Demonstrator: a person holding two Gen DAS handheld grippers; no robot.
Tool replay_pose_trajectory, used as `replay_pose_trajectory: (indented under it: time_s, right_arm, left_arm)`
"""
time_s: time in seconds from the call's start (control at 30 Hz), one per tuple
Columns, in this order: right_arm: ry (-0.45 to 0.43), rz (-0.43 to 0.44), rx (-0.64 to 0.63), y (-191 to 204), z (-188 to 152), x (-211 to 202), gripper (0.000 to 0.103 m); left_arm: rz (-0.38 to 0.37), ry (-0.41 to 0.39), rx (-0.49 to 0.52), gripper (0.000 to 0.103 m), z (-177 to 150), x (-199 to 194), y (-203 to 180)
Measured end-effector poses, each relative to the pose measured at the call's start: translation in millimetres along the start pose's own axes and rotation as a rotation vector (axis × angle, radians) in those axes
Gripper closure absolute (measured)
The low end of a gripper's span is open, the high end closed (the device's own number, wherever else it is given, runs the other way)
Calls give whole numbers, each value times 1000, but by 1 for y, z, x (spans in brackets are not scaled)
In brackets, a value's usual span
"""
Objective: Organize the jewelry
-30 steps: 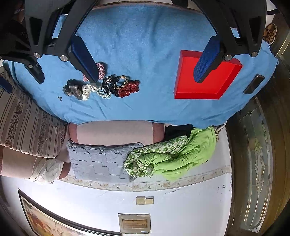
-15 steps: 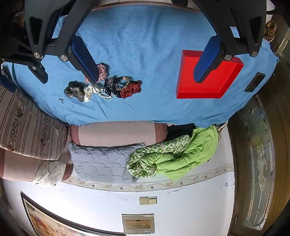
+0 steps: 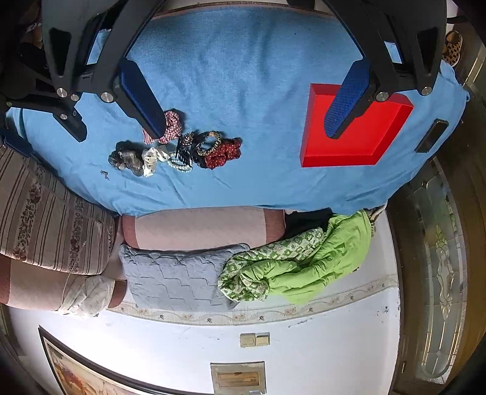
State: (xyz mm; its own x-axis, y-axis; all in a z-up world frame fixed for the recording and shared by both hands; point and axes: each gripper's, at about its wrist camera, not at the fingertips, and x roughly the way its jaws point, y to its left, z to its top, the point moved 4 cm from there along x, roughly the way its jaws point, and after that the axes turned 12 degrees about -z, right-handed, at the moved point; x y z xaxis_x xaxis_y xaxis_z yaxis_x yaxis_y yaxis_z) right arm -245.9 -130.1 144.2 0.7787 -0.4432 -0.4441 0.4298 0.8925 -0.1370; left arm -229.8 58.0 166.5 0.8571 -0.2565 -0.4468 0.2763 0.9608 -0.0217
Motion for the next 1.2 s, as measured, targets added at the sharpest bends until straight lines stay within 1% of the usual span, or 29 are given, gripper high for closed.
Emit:
replay_pose_trajectory:
  time_s: [0.2,0.4,0.6,0.7,0.97,1.2]
  right_arm:
    - [29,8,-9,5,-4,10,0]
    - [45,22,-8,11,-8,20,0]
    - [73,35,-18,17,-13,31,0]
    - [87,40,-19,19,-16,36,0]
    - [120,32,-21,17,-23,50,0]
    - [140,37,-33,18,-21,63,0]
  left_arm:
    - [5,42,-11,0,-6,14,4]
    - [20,63,-22,0,-10,24,10]
    - [37,100,-20,0,-17,36,14]
    - [35,112,-25,0,-19,42,15]
    - [12,133,-32,0,-22,57,13]
    - [31,132,-52,0,-21,69,20]
